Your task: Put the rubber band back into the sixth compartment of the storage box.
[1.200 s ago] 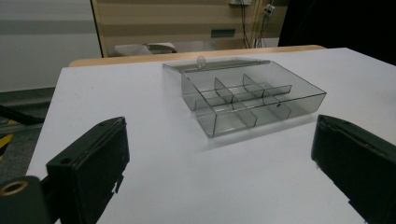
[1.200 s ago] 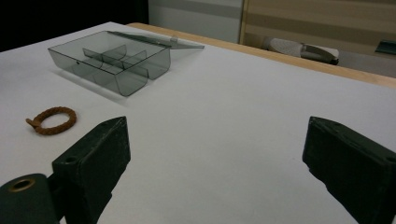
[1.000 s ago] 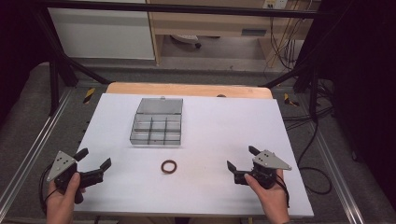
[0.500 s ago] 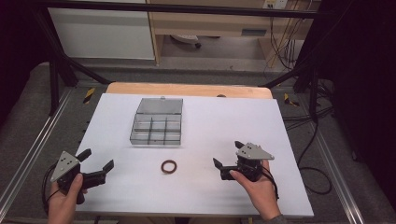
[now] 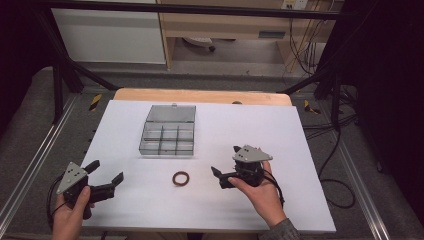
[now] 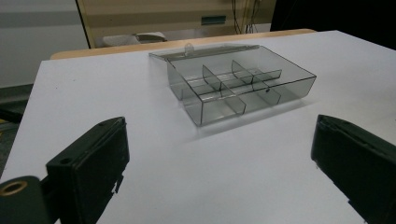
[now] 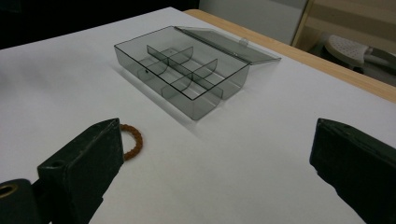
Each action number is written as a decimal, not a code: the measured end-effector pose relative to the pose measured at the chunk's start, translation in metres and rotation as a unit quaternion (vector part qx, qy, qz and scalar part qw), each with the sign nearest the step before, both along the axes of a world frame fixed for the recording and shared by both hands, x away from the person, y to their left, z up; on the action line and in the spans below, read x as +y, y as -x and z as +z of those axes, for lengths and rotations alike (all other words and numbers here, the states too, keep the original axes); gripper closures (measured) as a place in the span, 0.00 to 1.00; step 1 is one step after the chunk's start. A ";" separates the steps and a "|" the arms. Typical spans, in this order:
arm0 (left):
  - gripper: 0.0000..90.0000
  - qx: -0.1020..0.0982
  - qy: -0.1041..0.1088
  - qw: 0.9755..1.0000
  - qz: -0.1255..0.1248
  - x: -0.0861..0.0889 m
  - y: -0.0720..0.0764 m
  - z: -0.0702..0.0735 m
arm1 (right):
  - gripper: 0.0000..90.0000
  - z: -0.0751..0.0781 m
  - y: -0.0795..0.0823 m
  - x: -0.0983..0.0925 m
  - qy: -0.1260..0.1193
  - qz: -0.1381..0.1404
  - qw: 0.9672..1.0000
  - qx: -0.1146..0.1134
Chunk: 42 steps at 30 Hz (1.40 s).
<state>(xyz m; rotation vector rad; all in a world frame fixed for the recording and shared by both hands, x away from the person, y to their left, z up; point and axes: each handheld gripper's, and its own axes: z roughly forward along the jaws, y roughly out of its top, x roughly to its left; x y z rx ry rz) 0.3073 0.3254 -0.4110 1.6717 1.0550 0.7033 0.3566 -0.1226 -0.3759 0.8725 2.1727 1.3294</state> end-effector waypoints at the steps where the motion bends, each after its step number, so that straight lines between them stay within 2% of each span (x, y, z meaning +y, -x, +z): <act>1: 0.05 0.000 0.000 1.000 0.000 0.000 0.000 0.000 | 0.04 0.001 -0.001 0.003 0.002 0.002 1.000 0.003; 5: 0.05 -0.002 -0.001 1.000 0.001 0.000 0.000 0.000 | 0.04 0.002 -0.004 0.014 0.006 0.011 1.000 0.006; 16: 0.05 0.000 0.001 1.000 0.000 0.000 0.000 0.000 | 0.04 0.008 -0.014 0.039 -0.003 0.037 0.999 0.012; 19: 0.05 0.001 0.003 1.000 0.000 -0.001 0.000 -0.001 | 0.03 0.012 -0.019 0.044 -0.007 0.043 0.999 0.006; 20: 0.05 0.001 0.002 1.000 0.000 -0.001 -0.001 -0.001 | 0.03 0.015 -0.023 0.047 -0.023 0.041 0.999 0.004; 25: 0.05 0.004 0.000 1.000 0.001 -0.001 -0.001 -0.003 | 0.03 0.018 -0.028 0.052 -0.033 0.044 0.998 0.001; 30: 0.05 0.004 -0.001 1.000 0.006 -0.002 -0.002 -0.004 | 0.04 0.015 -0.028 0.055 -0.027 0.052 0.998 0.016; 39: 0.05 0.004 -0.002 1.000 0.006 -0.002 -0.002 -0.004 | 0.03 0.009 -0.022 0.076 -0.009 0.072 0.997 0.022; 42: 0.05 0.004 0.000 1.000 0.005 -0.002 -0.002 -0.004 | 0.03 0.007 -0.021 0.079 -0.006 0.068 0.997 0.022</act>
